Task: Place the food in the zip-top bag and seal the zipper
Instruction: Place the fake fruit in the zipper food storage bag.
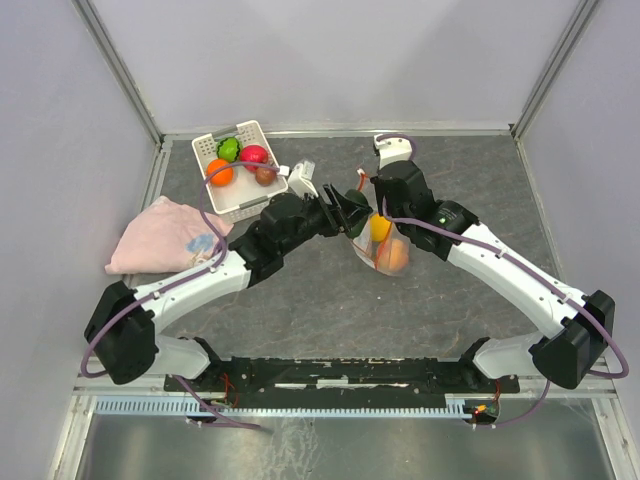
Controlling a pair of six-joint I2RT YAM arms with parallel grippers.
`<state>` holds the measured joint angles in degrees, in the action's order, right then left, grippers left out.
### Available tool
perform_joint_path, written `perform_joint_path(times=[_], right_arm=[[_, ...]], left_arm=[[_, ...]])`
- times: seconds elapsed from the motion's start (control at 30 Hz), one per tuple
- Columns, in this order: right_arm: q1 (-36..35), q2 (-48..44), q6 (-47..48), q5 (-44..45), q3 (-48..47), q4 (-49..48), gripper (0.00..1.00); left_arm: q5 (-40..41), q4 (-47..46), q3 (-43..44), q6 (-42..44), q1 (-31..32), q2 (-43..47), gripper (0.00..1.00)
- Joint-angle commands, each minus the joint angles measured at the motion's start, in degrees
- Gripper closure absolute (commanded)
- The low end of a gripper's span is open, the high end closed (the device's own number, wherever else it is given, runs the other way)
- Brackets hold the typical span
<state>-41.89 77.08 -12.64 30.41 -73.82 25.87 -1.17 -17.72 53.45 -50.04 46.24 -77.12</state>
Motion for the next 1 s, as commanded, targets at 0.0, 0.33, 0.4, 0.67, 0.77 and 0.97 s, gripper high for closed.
perform_joint_path(times=[0.0, 0.33, 0.4, 0.67, 0.77, 0.97], right_arm=[[-0.3, -1.3, -1.0, -0.4, -1.4, -2.2, 0.99], [-0.2, -0.2, -2.8, -3.4, -1.3, -2.6, 0.99], [-0.2, 0.0, -3.1, -3.9, -1.2, -2.8, 0.99], [-0.3, 0.2, -3.7, -4.9, -0.9, -3.2, 0.99], [-0.2, -0.2, -3.7, -4.8, -0.7, -3.2, 0.99], [-0.2, -0.4, -3.5, -4.2, -0.5, -3.1, 0.98]], left_arm=[[5.2, 6.7, 2.7, 0.7, 0.2, -0.7, 0.59], [5.0, 11.4, 8.5, 5.0, 1.4, -4.3, 0.48], [5.7, 12.8, 9.8, 5.7, 2.0, -5.5, 0.46], [11.8, 16.7, 12.9, 7.0, 4.9, -8.4, 0.36], [14.2, 19.0, 13.8, 7.2, 5.1, -8.5, 0.32], [15.1, 20.3, 13.4, 7.7, 5.1, -6.9, 0.27]])
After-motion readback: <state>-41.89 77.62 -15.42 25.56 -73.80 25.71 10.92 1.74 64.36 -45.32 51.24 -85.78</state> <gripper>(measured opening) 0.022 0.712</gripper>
